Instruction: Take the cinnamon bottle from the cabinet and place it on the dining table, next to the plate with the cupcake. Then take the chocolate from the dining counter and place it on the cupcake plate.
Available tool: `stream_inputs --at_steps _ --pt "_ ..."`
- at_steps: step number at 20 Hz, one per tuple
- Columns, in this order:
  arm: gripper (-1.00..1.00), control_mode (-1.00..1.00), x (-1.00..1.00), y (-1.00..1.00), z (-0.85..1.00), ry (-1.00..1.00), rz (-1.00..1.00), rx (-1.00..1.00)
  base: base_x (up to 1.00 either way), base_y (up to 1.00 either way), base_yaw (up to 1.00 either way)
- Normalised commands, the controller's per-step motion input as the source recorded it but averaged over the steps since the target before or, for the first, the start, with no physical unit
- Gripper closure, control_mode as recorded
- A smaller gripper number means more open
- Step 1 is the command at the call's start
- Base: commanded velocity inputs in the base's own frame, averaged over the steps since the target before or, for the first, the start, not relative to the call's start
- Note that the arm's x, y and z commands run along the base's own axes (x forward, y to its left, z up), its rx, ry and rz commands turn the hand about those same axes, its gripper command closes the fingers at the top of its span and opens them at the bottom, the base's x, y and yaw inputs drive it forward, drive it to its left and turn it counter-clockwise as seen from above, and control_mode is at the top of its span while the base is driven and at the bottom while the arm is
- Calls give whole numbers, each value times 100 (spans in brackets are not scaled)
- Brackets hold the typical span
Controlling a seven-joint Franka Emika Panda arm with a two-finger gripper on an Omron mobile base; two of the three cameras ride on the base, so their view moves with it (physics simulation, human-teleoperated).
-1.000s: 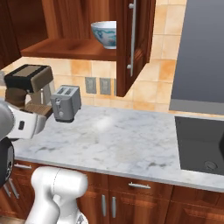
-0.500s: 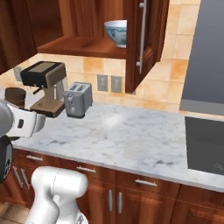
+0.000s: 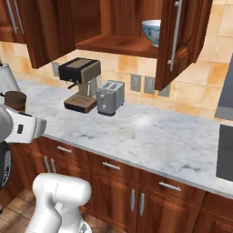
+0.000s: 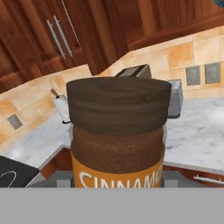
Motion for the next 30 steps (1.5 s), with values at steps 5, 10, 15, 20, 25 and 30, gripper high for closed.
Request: stream_inputs --at_steps 5,10,15,20,25,30 --pt "100 100 0 0 0 0 0 0 -38 0 41" --pt "100 100 0 0 0 0 0 0 -21 1 47" --pt "100 100 0 0 0 0 0 0 -17 5 52" --pt "100 100 0 0 0 0 0 0 -9 9 64" --pt "100 100 0 0 0 0 0 0 -7 0 71" --pt "100 100 0 0 0 0 0 0 0 0 73"
